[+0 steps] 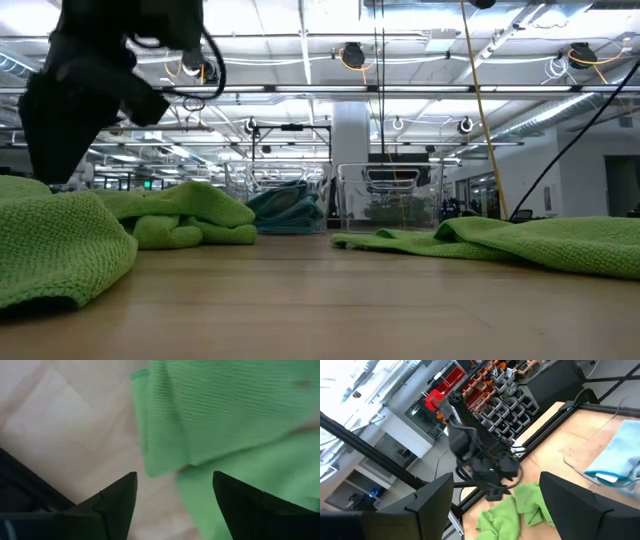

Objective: Fold microfiber towels
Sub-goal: Fold the top left green microfiber towel

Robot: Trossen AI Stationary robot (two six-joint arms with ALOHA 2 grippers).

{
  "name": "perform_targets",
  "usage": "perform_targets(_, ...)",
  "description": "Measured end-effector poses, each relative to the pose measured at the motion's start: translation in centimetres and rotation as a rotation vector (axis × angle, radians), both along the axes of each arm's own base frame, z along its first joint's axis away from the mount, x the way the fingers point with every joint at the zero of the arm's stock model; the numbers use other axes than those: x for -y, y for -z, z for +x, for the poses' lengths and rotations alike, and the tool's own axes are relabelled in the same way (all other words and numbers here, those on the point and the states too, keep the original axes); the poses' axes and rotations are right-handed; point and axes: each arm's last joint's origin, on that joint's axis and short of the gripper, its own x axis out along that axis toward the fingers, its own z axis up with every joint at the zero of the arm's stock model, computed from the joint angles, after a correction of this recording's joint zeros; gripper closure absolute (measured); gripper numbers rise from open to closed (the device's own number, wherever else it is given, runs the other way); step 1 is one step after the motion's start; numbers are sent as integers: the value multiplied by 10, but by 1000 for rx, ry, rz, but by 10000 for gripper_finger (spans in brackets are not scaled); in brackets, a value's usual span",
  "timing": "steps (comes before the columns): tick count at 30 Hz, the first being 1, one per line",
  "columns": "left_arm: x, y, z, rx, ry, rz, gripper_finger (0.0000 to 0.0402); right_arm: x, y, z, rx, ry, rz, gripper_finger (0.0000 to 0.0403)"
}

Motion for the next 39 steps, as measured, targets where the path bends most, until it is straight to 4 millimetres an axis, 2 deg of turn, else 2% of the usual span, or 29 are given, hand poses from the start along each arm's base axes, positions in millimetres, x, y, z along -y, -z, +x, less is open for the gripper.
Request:
perform_targets(3,-9,15,-5,-4,19,-15,136,0,-1,6,29,4,30,117)
perform_targets(7,-17,27,-6,27,102,-31,169,-1,-3,17,83,5,62,117)
perform_targets(11,-21,34,-5,82,174,-36,241,-2,-3,30,133,10,78,117)
perform_targets(16,-23,31,-5,105,204,-45,378,-4,0,48,185,29,154,117)
perform_targets(18,-22,24,-5,132,210,-46,388,-6,3,55,199,47,175,117)
perform_targets(24,-23,-20,-1,312,224,49,396,-13,14,75,211,114,191,117)
perform_targets(32,-25,-98,6,592,361,200,396,-18,32,95,155,118,226,117)
perform_targets(35,-23,-127,9,687,428,222,398,-20,31,103,118,100,237,117)
perform_targets(39,-16,-156,9,772,466,262,397,-23,22,116,22,65,217,117)
